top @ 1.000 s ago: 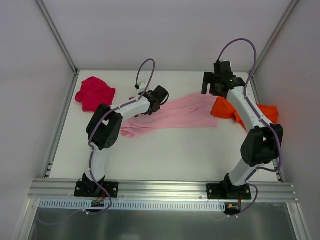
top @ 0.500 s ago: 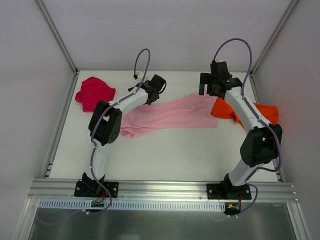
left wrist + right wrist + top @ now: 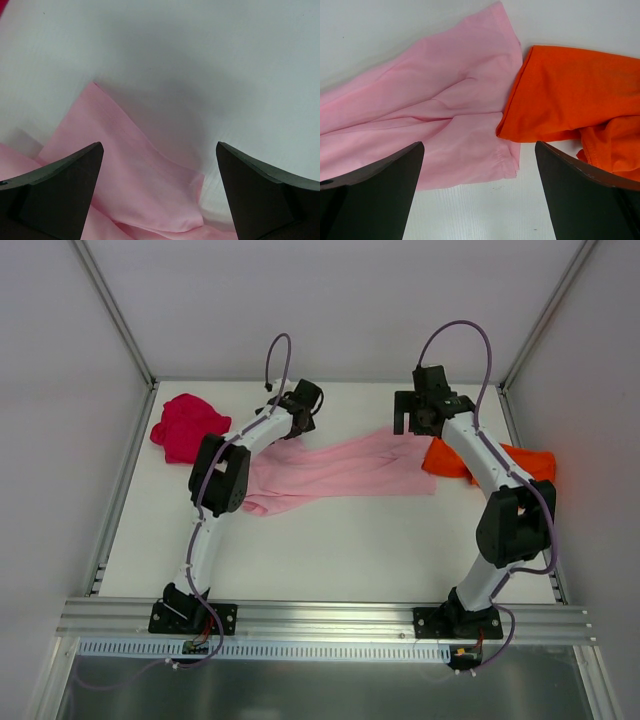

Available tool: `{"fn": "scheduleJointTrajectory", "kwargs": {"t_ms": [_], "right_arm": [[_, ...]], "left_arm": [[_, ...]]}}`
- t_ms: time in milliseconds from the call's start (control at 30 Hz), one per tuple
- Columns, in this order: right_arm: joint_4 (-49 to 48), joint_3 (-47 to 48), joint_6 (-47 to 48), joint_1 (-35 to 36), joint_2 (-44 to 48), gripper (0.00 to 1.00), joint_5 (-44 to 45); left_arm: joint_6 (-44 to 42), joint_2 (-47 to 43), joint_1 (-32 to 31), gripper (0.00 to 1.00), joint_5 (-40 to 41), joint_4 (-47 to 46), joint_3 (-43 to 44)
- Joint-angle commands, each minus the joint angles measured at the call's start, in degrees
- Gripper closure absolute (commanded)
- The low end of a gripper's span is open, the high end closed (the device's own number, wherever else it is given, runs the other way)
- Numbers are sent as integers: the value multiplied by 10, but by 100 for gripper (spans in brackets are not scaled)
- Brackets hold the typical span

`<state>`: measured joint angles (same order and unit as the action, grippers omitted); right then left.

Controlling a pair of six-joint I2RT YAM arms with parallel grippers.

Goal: Fold and stack the t-shirts
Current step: Move the tshirt to the center of the board

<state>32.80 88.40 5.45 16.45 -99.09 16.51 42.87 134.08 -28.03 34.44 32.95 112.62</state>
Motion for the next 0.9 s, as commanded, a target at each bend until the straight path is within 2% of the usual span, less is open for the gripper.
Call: {"fn": "scheduleJointTrajectory", "kwargs": {"t_ms": [0,167,267,400,533,600,633,867], "right_arm": [[-4,25,8,3,-8,0,13],[1,33,3,4,-26,0,15],[-2,32,3,3,-29,0,12],[-4,32,4,7,-26,0,12],[9,50,6,4,-42,0,19],[46,120,2,-4,-93,0,13],[97,155,-4,-11,-116,0,0],[226,437,-27,-55,-314,0,-96]], "left_arm": [[-18,1,4,1,-31,-8,19],[-34,14,5,1,-29,-13,25],[-40,18,7,7,-36,-16,30],[-42,14,7,4,-39,-17,33],[-42,13,10,5,-43,-17,33],[-43,11,10,5,-46,-21,34],[-45,9,12,5,-47,-23,34],[-49,0,17,3,-57,-27,26]]}}
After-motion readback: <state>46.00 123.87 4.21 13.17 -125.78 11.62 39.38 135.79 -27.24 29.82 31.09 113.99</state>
